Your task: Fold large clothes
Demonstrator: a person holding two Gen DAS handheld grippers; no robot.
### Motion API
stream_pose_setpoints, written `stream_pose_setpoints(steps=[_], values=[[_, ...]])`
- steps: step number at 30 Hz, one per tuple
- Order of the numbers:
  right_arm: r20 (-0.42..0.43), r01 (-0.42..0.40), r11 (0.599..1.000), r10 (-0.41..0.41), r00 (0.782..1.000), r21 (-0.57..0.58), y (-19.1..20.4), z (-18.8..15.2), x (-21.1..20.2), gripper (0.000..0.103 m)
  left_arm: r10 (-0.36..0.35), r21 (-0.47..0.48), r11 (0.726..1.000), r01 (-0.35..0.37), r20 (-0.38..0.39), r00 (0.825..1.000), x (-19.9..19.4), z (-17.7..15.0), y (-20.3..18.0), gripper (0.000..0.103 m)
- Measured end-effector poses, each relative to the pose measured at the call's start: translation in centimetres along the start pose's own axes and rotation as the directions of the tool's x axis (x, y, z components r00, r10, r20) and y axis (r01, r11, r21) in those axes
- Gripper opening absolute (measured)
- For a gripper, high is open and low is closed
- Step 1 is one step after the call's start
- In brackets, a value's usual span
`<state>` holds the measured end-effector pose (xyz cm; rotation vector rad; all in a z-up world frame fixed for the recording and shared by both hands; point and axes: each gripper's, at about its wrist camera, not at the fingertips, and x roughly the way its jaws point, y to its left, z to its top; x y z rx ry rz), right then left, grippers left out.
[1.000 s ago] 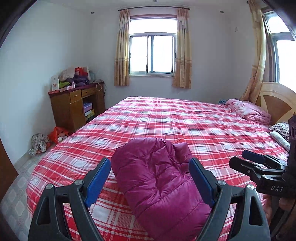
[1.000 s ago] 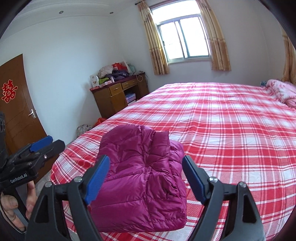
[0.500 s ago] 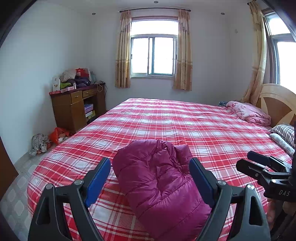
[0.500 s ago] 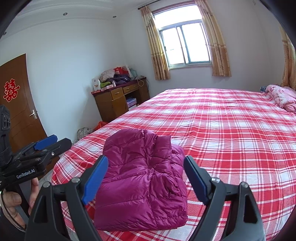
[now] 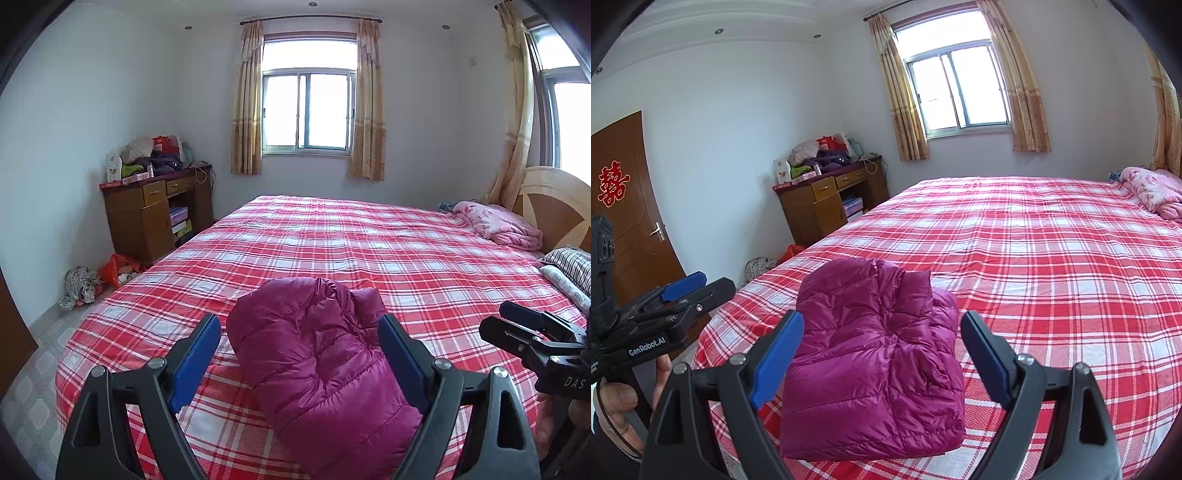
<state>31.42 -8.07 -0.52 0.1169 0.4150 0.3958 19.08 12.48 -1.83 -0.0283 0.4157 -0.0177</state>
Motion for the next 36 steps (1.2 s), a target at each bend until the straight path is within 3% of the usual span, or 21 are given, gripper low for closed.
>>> stream_pose_setpoints(steps=[27, 36], values=[[-0.009, -0.012, 1.000, 0.012, 1.000, 0.005, 0.2, -0.3, 0.2, 0.090, 0.016, 0.011, 1.000, -0.015, -0.026, 1.000, 0.6, -0.2, -0.4, 0.087], [0.057, -0.013, 1.000, 0.013, 0.998, -0.004, 0.5, 0.4, -1.5, 0.090, 0.026, 0.003, 1.000, -0.026, 0.032, 0.999, -0.6, 0.3, -0.6, 0.087]])
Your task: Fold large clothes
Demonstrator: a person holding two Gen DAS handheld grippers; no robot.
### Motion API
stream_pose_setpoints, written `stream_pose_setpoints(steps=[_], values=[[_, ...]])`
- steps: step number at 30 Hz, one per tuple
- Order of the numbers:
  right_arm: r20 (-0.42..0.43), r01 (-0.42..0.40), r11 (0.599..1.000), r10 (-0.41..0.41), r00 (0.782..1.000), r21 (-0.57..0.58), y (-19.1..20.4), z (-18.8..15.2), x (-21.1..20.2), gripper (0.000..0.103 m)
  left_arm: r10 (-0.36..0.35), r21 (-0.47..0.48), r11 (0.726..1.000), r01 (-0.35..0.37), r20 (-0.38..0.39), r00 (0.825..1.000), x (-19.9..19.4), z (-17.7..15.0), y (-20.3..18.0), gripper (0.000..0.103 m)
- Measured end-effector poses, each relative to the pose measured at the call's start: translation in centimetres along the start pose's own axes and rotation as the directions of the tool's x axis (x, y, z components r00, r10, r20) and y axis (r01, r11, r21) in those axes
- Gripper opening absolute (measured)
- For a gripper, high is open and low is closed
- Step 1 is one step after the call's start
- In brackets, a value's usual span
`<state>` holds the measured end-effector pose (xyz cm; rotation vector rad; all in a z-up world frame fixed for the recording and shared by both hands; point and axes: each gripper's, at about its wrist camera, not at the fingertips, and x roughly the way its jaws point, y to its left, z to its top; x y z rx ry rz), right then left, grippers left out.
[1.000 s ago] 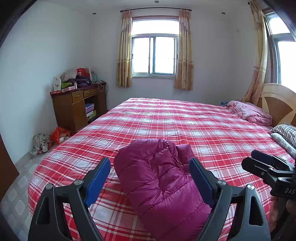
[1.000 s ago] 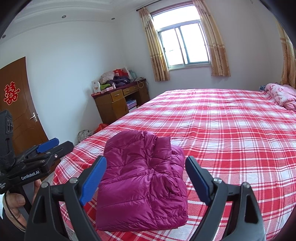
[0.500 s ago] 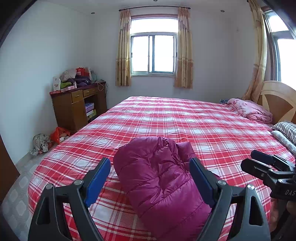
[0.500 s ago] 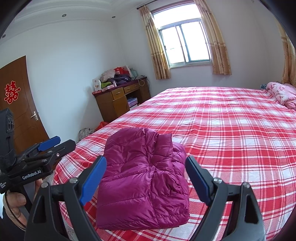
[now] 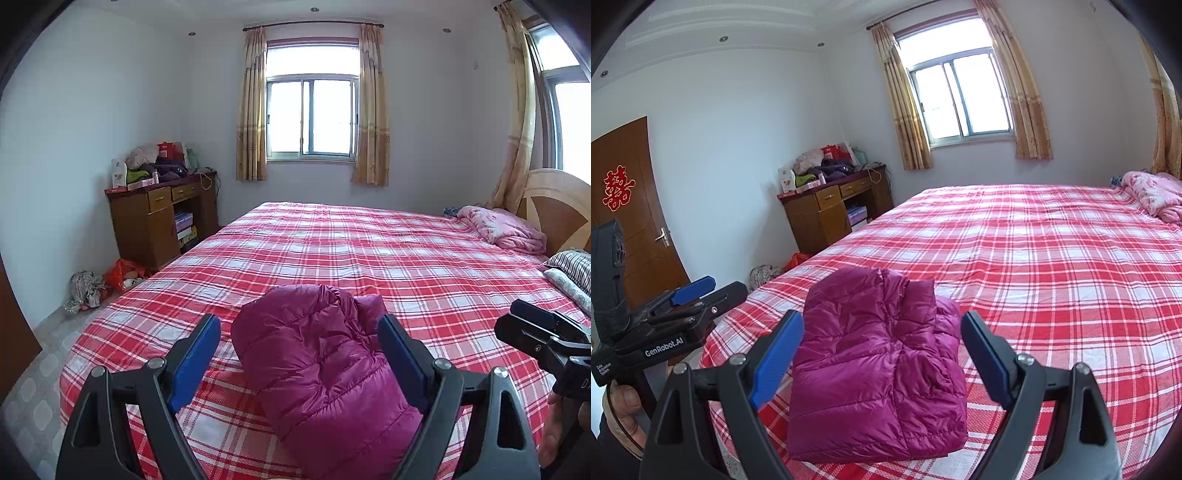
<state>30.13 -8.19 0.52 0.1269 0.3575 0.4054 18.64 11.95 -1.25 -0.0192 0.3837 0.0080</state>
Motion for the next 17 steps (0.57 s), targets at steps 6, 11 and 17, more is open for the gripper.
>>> stream_pose_setpoints(steps=[6, 11, 17], values=[[0.026, -0.007, 1.000, 0.007, 1.000, -0.007, 0.14, 0.37, -0.81, 0.090, 0.001, 0.011, 1.000, -0.002, 0.003, 1.000, -0.15, 0.14, -0.27, 0.087], [0.021, -0.009, 1.000, 0.009, 1.000, -0.014, 0.21, 0.20, -0.70, 0.090, 0.006, 0.016, 1.000, -0.006, 0.004, 1.000, -0.04, -0.12, -0.23, 0.087], [0.011, -0.005, 1.000, 0.006, 1.000, -0.010, 0.06, -0.22, -0.51, 0.090, 0.017, 0.021, 1.000, -0.017, 0.016, 1.000, -0.03, -0.34, -0.17, 0.087]])
